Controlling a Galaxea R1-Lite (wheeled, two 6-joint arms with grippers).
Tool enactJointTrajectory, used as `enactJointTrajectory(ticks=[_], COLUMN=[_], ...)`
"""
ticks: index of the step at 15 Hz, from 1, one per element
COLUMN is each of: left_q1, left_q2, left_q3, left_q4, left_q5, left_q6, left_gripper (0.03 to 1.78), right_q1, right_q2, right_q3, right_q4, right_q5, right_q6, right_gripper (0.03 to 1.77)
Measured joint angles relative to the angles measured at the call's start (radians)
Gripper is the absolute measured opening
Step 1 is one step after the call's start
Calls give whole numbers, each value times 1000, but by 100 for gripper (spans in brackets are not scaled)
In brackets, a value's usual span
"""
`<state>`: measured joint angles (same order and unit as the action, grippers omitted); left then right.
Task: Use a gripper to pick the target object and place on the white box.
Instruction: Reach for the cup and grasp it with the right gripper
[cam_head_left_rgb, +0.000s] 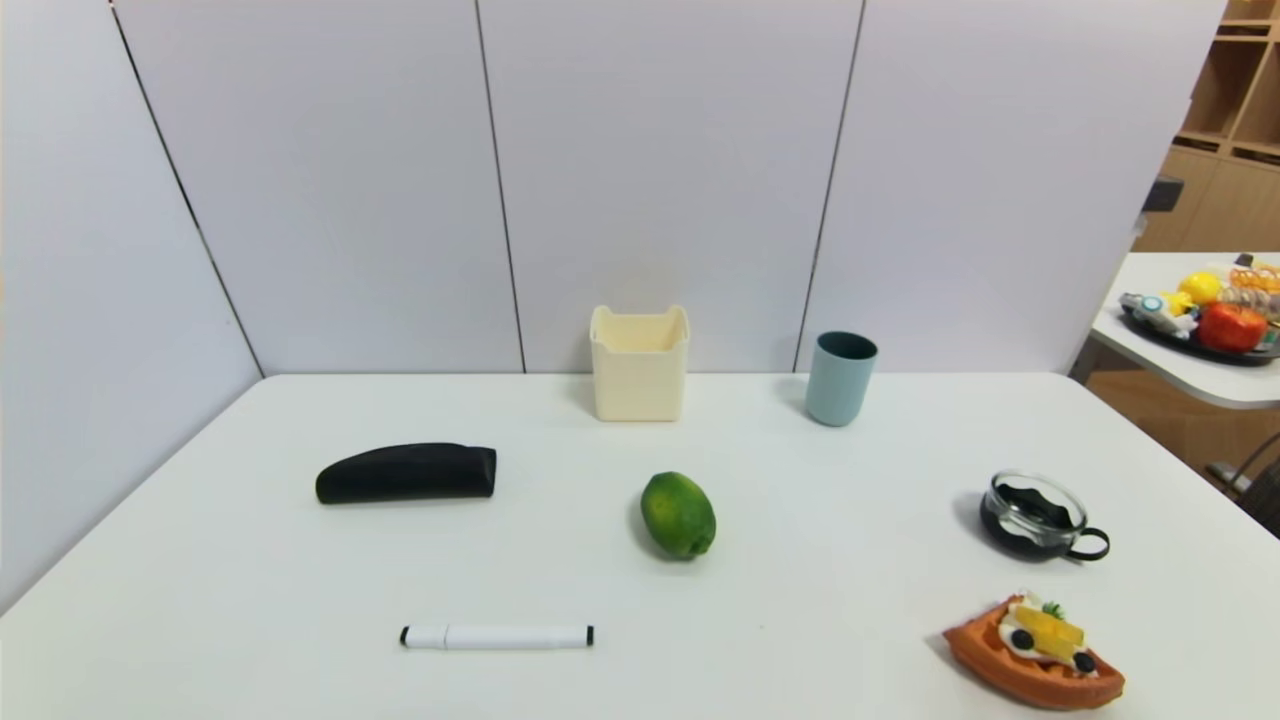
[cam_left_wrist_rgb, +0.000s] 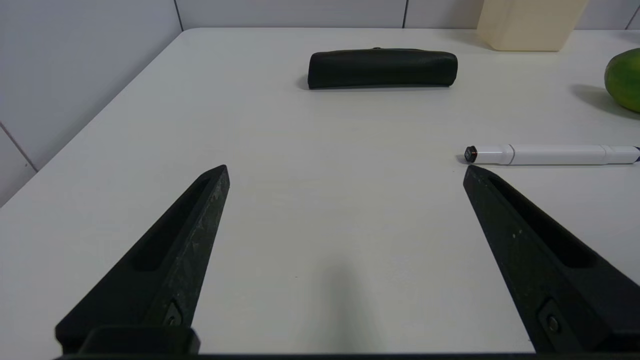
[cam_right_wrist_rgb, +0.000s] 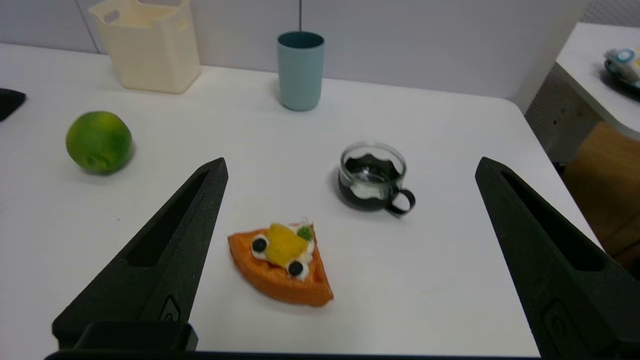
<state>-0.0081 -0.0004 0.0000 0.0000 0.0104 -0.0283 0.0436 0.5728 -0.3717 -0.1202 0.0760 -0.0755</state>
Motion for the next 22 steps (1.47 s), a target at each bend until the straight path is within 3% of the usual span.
enactJointTrajectory(ticks=[4,11,22], left_q1=[0,0,0], left_q2=[0,0,0], left_q3=[0,0,0], left_q4=[0,0,0], left_q5=[0,0,0], left_q6=[0,0,0], left_gripper=[169,169,169], right_q1=[19,27,32], right_q2=[262,694,1337], right_q3=[-177,-308,-373], right_q4=[-139,-353,-755], right_q5=[99,207,212], right_q6=[-11,-50,-66], right_gripper=[171,171,171])
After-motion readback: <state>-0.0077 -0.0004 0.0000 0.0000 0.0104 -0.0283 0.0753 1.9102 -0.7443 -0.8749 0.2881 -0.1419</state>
